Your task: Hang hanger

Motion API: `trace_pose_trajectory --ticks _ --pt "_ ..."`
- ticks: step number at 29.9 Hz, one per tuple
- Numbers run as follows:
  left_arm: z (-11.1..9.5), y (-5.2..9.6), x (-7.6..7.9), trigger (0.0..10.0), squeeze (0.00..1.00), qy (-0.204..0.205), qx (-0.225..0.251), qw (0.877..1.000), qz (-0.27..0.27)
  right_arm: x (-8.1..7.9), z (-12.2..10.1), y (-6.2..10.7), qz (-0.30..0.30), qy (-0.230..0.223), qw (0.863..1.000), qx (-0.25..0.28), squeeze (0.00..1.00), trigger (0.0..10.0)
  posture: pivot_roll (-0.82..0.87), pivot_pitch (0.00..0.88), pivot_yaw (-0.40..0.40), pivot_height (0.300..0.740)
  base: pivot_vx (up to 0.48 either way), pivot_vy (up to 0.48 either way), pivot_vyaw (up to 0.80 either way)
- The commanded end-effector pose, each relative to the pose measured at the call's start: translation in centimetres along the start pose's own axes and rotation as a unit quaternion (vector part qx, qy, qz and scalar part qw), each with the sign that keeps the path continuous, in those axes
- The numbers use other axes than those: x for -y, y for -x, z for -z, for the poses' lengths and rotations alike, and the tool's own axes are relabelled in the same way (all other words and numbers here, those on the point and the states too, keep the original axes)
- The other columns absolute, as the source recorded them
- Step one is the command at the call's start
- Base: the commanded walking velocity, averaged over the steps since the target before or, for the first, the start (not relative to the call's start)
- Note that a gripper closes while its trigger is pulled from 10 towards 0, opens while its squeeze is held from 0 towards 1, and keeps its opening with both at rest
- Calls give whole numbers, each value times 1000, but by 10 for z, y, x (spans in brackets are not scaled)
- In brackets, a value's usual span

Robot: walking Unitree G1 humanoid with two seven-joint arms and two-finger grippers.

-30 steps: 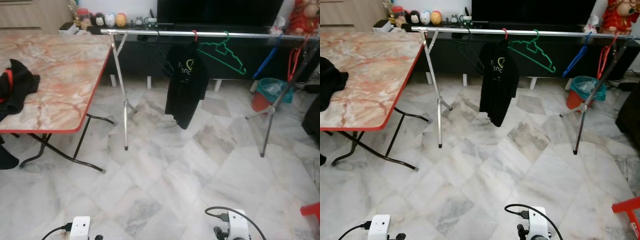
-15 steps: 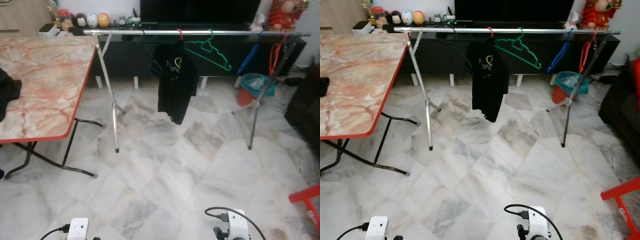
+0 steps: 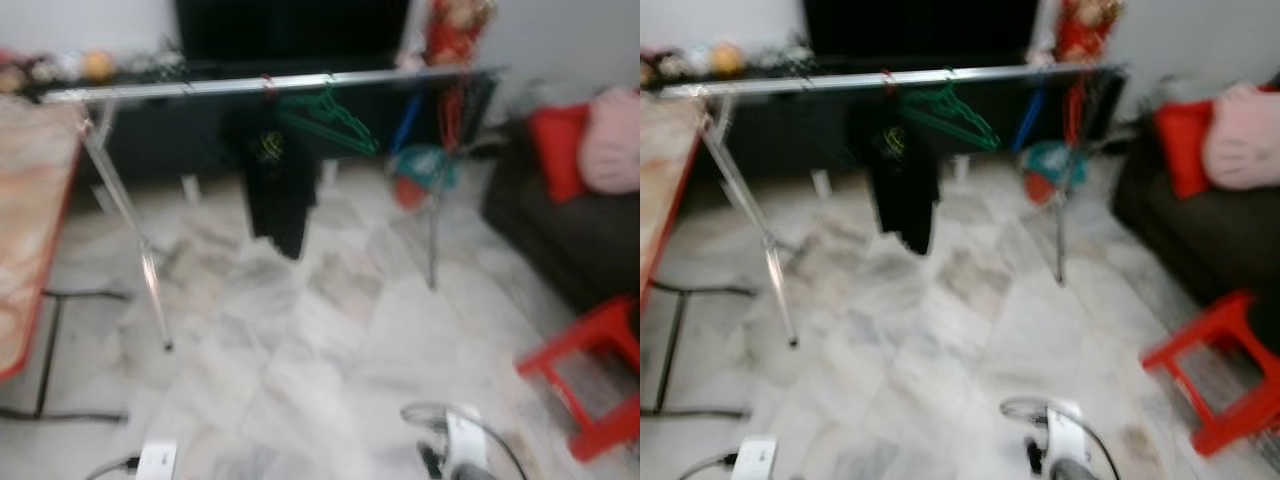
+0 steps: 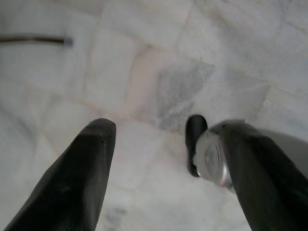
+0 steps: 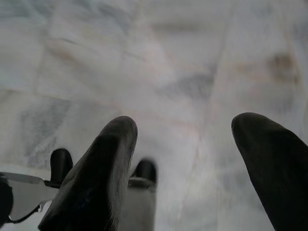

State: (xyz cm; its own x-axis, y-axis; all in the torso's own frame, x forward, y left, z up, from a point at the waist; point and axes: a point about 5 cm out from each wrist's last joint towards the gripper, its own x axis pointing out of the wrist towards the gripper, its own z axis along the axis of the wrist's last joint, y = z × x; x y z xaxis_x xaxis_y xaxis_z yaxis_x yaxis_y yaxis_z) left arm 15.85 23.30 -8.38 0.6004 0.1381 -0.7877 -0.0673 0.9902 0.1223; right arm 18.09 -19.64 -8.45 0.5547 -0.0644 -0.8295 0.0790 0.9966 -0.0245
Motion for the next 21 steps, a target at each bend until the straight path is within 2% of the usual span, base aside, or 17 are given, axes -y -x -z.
trace_pose_trajectory --ticks 1,17,21 --pt "3 0 4 10000 0 2 -7 1000 3 10 12 3 13 -4 1000 -19 0 10000 13 0 -24 740 0 0 -750" --pt "6 1 1 10000 0 1 -14 1000 1 11 12 3 14 -3 1000 -19 0 10000 10 0 -30 740 0 0 -750" --pt "6 1 3 10000 0 4 -12 1000 1 11 12 3 12 -2 1000 -20 0 10000 11 0 -29 740 247 0 -750"
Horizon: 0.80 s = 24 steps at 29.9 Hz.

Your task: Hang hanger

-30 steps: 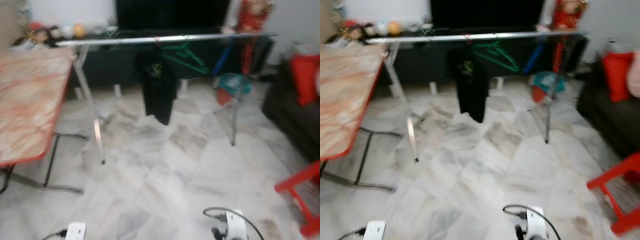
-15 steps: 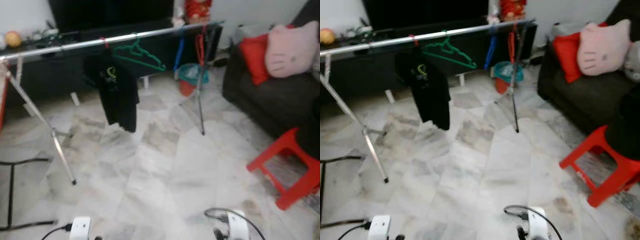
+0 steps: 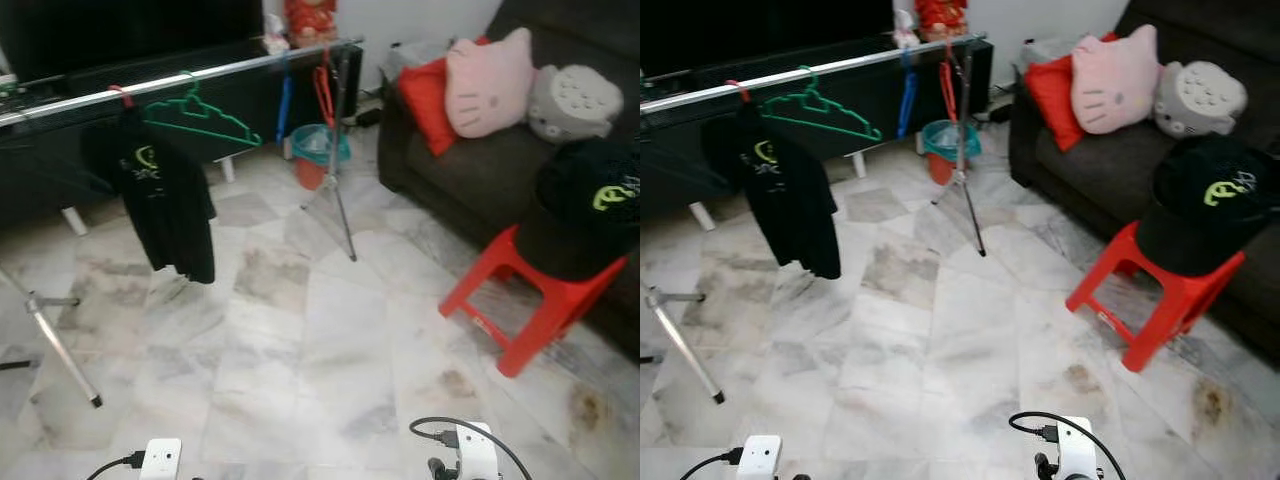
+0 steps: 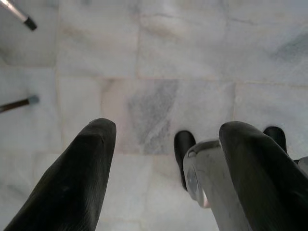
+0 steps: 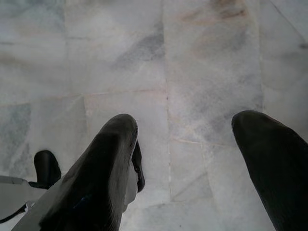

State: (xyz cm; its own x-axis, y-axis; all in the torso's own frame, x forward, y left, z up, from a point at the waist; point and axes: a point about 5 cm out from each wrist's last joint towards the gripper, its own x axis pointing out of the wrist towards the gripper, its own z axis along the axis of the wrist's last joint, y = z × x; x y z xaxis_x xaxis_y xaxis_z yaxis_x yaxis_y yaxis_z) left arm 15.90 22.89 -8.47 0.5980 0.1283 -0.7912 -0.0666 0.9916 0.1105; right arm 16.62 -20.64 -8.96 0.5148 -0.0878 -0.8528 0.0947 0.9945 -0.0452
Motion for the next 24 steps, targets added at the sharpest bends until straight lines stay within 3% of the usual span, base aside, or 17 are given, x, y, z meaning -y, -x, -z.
trace_pose_trajectory --ticks 1,7,24 --pt "6 1 -1 10000 0 1 -10 1000 -4 0 -3 0 -1 0 1000 3 0 10000 11 0 -29 740 244 0 -750" --pt "5 1 -2 10000 0 -3 -8 1000 -3 -1 -3 0 1 -2 1000 6 0 10000 9 0 -23 740 247 0 -702" --pt "1 0 -1 10000 0 -4 -1 1000 -1 -1 -3 0 0 -10 1000 12 0 10000 9 0 -23 740 261 0 0"
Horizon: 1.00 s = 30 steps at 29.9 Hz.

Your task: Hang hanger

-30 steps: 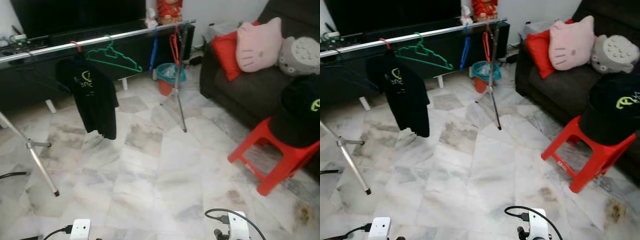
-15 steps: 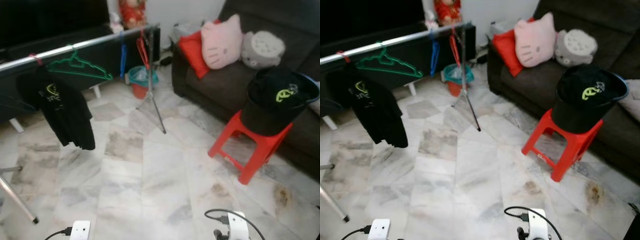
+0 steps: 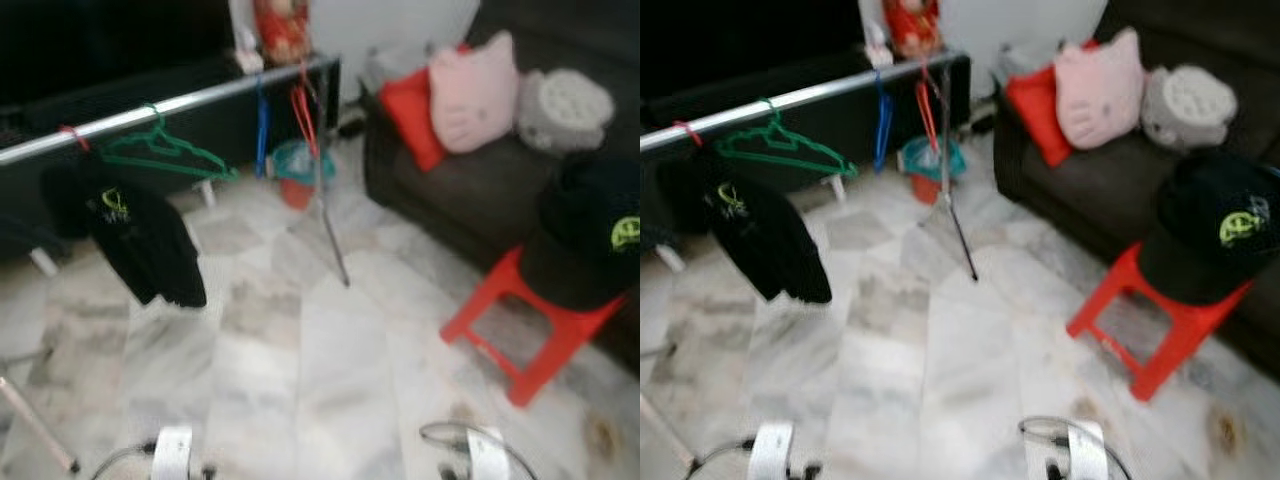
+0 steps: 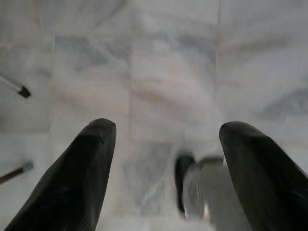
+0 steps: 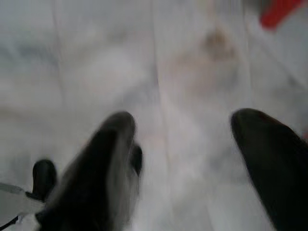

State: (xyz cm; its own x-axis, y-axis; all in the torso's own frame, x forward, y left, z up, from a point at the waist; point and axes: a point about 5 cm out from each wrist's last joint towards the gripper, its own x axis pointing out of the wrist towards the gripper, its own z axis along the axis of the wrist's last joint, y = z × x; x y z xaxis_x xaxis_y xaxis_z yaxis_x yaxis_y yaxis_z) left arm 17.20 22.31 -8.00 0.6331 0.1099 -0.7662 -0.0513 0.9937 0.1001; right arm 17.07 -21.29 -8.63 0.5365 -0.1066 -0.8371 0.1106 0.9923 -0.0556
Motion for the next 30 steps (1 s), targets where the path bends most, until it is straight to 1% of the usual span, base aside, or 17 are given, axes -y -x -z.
trace_pose_trajectory --ticks 1,13,23,30 --pt "13 4 -6 10000 0 -1 -23 1000 -9 -8 3 0 -9 -6 1000 -3 0 10000 7 0 -21 740 266 0 0" --pt "12 4 -7 10000 0 -1 -21 1000 -7 -8 3 0 -5 -8 1000 -5 0 10000 -1 0 -16 740 268 0 0" --pt "12 4 -7 10000 0 -1 -21 1000 -8 -8 3 0 -7 -4 1000 -6 0 10000 0 0 -17 740 261 0 -690" --pt "11 4 -7 10000 0 -3 -18 1000 -10 -8 3 0 -7 -3 1000 -7 0 10000 0 0 -16 740 0 0 -729"
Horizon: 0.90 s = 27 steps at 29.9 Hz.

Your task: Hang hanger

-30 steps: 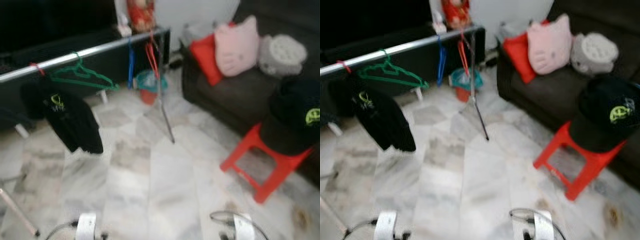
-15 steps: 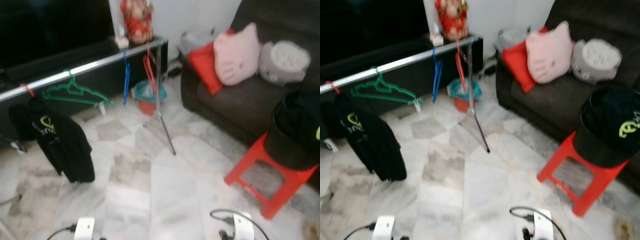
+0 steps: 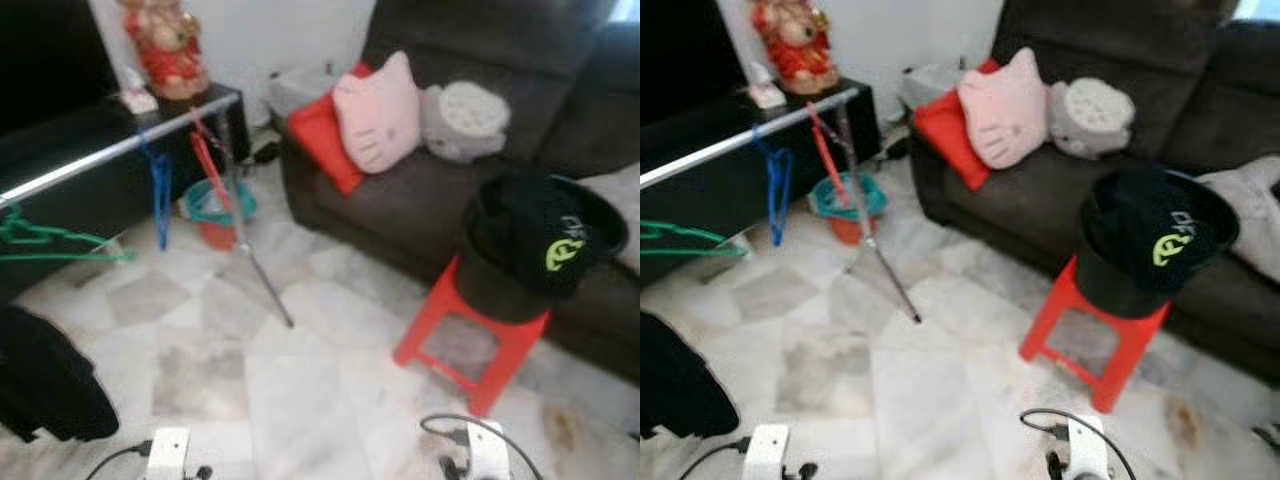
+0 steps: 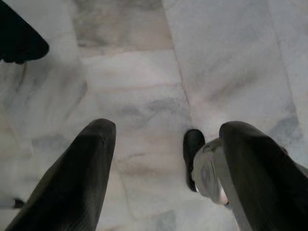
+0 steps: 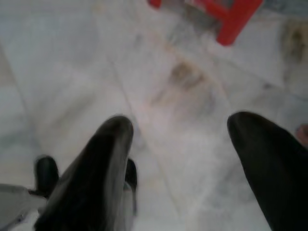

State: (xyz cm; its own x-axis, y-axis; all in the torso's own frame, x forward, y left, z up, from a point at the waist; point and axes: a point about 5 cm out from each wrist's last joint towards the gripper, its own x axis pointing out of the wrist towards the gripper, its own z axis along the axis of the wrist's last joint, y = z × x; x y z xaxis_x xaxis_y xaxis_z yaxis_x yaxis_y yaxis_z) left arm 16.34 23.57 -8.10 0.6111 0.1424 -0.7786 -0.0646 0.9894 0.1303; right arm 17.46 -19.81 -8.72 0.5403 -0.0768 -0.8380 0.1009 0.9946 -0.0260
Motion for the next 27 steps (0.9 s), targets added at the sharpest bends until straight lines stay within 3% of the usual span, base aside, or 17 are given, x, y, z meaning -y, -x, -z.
trace_pose_trajectory --ticks 1,27 --pt "3 0 6 10000 0 4 -5 1000 7 7 5 1 8 1 1000 -8 0 10000 -2 0 -15 740 0 0 -719" --pt "2 -1 12 10000 0 -6 -7 1000 22 7 4 1 7 0 1000 -7 0 10000 7 0 -20 740 0 0 -716"
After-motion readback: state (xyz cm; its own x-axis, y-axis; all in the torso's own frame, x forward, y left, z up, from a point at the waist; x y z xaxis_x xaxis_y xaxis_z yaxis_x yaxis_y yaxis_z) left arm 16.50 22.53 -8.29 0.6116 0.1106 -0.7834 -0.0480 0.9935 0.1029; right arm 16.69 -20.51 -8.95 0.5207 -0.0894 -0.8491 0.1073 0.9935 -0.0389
